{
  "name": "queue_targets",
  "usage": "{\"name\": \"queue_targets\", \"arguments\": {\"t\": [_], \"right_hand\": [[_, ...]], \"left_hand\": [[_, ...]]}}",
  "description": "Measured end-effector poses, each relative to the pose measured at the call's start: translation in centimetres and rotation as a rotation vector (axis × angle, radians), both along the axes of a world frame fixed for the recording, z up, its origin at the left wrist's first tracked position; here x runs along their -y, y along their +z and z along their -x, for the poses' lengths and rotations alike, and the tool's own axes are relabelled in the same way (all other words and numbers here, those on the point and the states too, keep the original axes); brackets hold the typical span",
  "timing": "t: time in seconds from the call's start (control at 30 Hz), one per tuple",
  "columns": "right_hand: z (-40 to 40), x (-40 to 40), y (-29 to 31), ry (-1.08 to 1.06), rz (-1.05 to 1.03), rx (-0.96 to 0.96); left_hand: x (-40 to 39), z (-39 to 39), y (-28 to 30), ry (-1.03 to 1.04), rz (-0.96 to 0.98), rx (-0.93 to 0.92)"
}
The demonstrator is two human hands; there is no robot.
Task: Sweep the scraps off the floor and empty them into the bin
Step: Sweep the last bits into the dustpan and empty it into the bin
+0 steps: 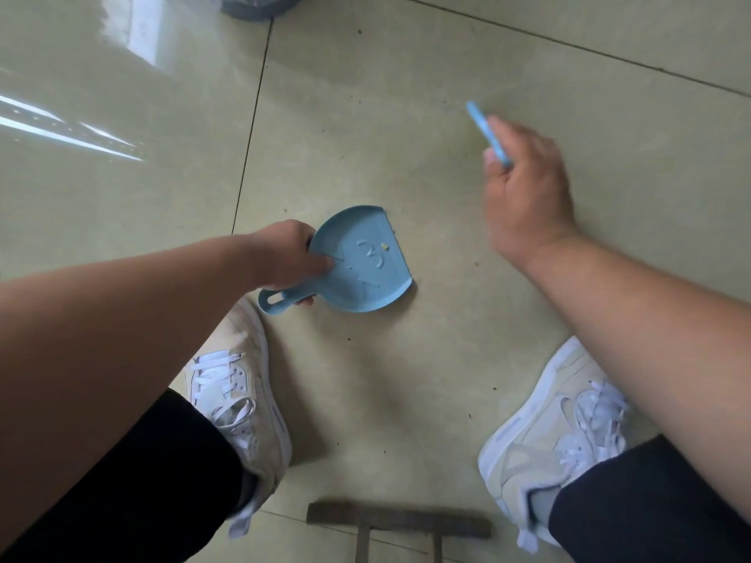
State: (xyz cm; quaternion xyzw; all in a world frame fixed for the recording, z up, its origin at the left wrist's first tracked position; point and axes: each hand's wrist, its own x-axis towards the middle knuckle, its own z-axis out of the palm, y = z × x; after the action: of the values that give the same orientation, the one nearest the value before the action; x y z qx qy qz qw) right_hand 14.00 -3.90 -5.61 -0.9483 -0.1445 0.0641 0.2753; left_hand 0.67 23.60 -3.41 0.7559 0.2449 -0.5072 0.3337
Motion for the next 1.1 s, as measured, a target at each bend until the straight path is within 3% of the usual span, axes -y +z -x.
{"name": "queue_targets", "arguments": {"t": [0.13,0.33,0.53,0.6,0.73,0.8,0.93,1.1], "right_hand": [[-1.8,2.6,-1.0,-0.115,0.154,0.036],[6.2,-0.1,-0.6,0.145,0.213,-0.041],[14.2,-4.7,1.5,0.404,0.041,-0.159],[13.3,-6.0,2.3,0.358,-0.100,-0.202],[5.4,-6.1,3.4,0.004,-0.298,-0.207],[0.2,-4.4,3.9,-0.126,-0.225,-0.117],[-6.3,0.7,3.8,-0.164,0.058,0.018],[-3.7,3.0,0.4,-0.114,0.200,-0.072]], "left_hand": [[0.2,-0.1,-0.5,0.009,-0.008,0.000],[0.6,0.0,-0.4,0.071,-0.006,0.017],[0.9,0.2,-0.4,0.068,-0.023,0.037],[0.9,0.2,-0.4,0.082,-0.028,0.036],[0.2,0.1,0.0,0.126,-0.005,0.048],[-0.3,0.1,0.0,0.171,-0.011,0.065],[-1.6,0.4,-0.1,0.237,-0.027,0.085],[-1.5,1.0,0.8,0.245,-0.070,0.082]]}}
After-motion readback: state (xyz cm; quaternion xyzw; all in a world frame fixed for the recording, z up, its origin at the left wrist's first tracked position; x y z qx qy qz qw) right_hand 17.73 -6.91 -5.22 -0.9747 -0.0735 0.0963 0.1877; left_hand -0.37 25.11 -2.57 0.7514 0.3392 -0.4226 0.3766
